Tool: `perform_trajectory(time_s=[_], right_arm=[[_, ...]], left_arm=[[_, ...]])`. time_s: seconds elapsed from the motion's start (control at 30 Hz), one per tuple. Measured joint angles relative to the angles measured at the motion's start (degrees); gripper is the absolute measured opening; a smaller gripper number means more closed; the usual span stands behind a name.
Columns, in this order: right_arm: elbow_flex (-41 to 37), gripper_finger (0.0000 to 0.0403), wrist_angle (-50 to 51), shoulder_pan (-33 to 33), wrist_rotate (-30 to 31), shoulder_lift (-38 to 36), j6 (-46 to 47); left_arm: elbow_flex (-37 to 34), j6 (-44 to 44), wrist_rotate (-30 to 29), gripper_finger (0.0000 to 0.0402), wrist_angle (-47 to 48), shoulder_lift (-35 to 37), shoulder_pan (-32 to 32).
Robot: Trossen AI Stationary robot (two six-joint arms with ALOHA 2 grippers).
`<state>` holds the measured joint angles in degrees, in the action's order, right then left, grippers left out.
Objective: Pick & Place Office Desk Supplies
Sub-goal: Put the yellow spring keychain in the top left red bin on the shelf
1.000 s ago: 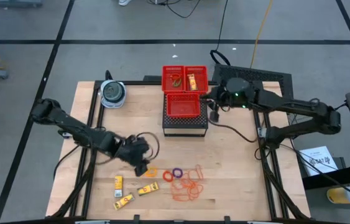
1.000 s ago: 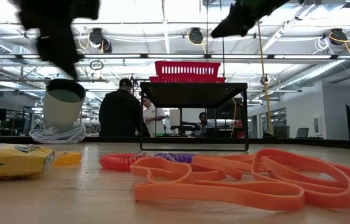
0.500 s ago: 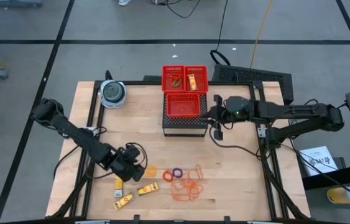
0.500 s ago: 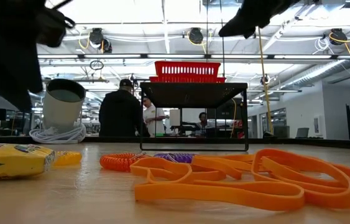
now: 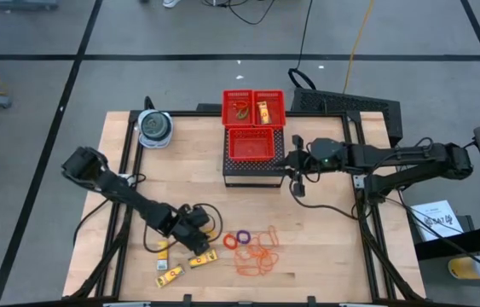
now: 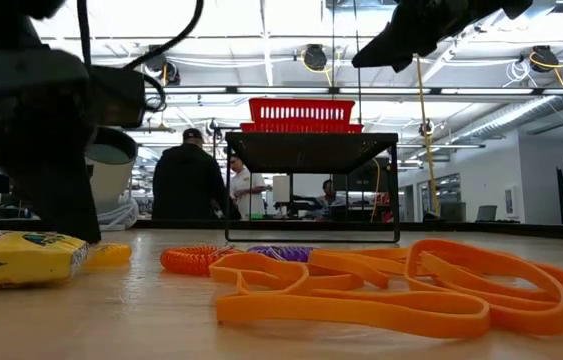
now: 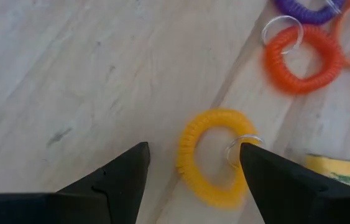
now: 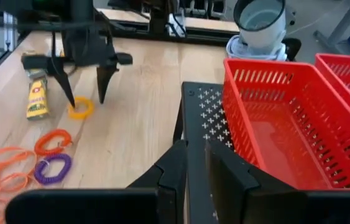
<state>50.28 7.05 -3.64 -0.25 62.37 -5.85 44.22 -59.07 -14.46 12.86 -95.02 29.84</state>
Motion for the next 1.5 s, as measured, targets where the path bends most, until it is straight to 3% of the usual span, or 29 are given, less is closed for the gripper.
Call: perform_trajectory(time_s=[0.33, 0.53, 0.9, 1.13, 1.33, 1.5], right_arm=[[0.00, 0.0050, -0.16, 0.00, 0.00, -0.83, -0.26], [0.00, 0.0050, -0.19, 0.00, 0.00, -0.83, -0.33], [0.00, 0.0050, -0.19, 0.00, 0.00, -0.83, -0.85], [0.00, 0.0050, -0.30, 0.00, 0.00, -1.06, -1.18], [0.02, 0.0050, 0.87, 0.00, 0.00, -5.49, -2.40], [-0.95, 0.0050, 3.25, 0.00, 0.00, -11.72, -2.32]], left_arm=[[0.33, -1.38, 0.48, 0.0249, 2.51, -2.91, -0.73], [0.33, -1.93, 0.45, 0.0169, 7.66, -3.02, -0.34], [0.12, 0.93, -3.62, 0.0014, 6.98, -3.13, -0.52], [0.68, 4.18, -6.58, 0.0013, 6.82, -0.81, -0.74], [0.84, 9.05, -16.67, 0.0013, 7.00, 7.44, -0.91], [0.79, 18.75, -25.15, 0.0006, 3.36, 14.50, -1.11]])
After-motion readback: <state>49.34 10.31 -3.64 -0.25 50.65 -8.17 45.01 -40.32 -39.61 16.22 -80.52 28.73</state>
